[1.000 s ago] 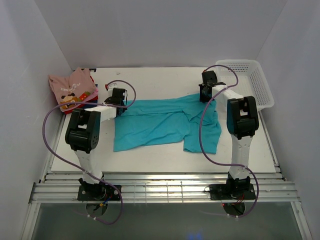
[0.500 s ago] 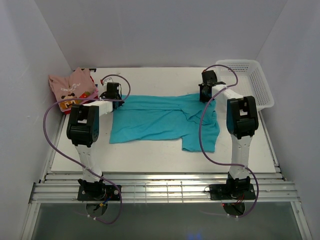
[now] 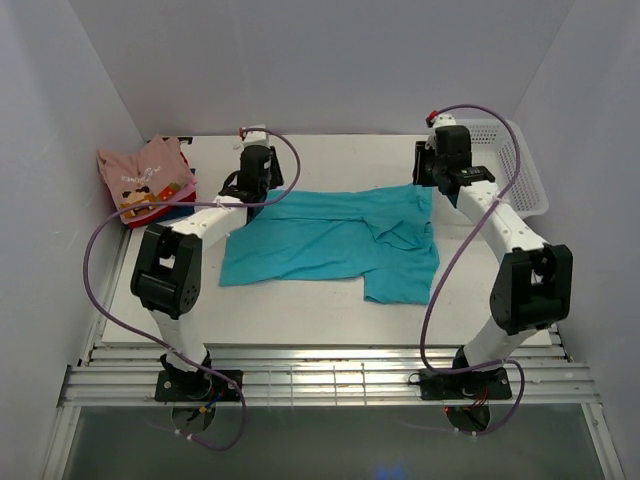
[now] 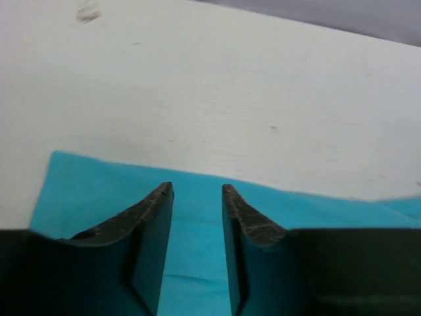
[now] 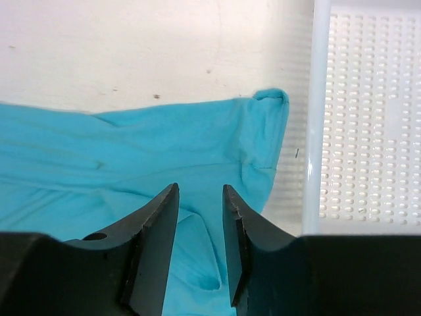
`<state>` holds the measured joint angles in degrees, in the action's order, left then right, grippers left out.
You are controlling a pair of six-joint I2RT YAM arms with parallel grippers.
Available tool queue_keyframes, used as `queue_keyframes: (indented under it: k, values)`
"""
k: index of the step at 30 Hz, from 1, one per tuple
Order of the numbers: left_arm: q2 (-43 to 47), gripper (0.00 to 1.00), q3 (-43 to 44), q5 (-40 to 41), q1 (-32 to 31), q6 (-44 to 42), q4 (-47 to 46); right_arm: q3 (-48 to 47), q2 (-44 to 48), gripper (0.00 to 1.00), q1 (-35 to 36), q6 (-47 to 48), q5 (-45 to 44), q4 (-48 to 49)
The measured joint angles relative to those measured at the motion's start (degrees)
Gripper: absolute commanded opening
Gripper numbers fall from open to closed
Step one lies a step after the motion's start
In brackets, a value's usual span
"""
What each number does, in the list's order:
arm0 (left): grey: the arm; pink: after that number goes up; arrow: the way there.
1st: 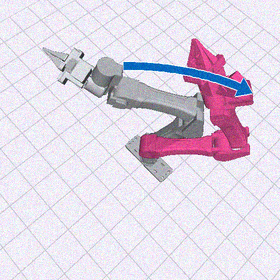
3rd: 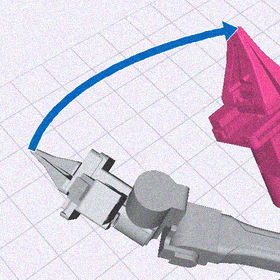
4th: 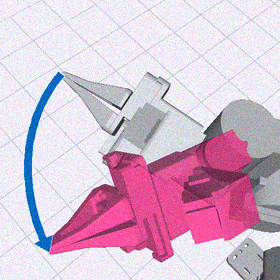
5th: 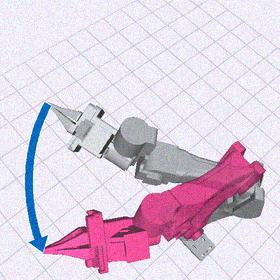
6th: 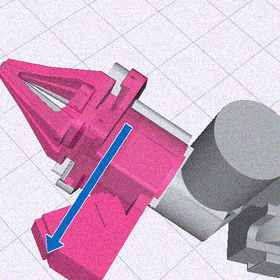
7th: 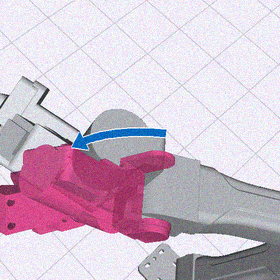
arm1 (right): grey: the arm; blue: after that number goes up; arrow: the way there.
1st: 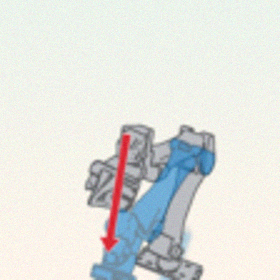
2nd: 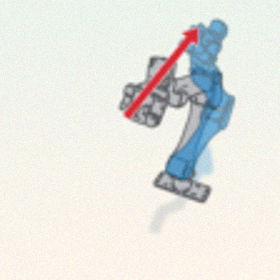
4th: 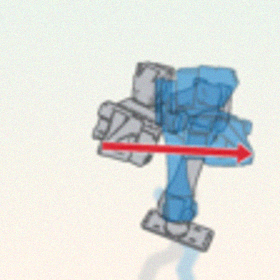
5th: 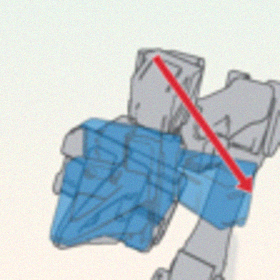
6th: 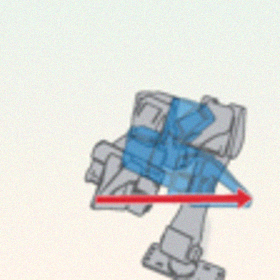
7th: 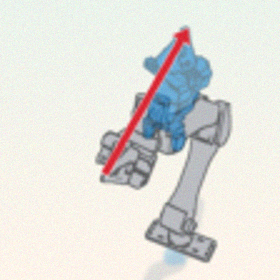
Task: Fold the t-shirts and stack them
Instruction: Fold the flattened tshirt in 1/3 of the way, then grap the side of the flattened tshirt closest away from the robot with both arms
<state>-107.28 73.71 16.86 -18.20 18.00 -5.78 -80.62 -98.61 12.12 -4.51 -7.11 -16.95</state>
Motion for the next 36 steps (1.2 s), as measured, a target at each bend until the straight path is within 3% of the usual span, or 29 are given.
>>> queue_keyframes:
  k: [4,10,18,27,36]
  values:
    - [6.8,0.55,-2.3,1.7,-8.3,-0.4,-2.1,5.1,7.6,0.4,1.0,-0.2,3.1,3.4]
    - [17.4,0.55,-15.1,3.3,-16.1,3.1,-2.0,17.1,4.8,0.4,6.9,-2.5,6.1,4.8]
    - [27.7,0.55,-27.8,4.9,-16.8,7.6,2.9,21.4,2.5,0.4,12.9,-6.3,7.2,6.1]
    - [37.5,0.56,-29.9,6.6,-16.8,9.0,4.2,18.2,-0.4,0.4,12.9,-7.6,4.3,7.1]
    - [38.4,0.56,-31.1,6.7,-16.8,9.6,5.9,16.5,-4.0,0.4,12.9,-7.5,1.3,6.8]
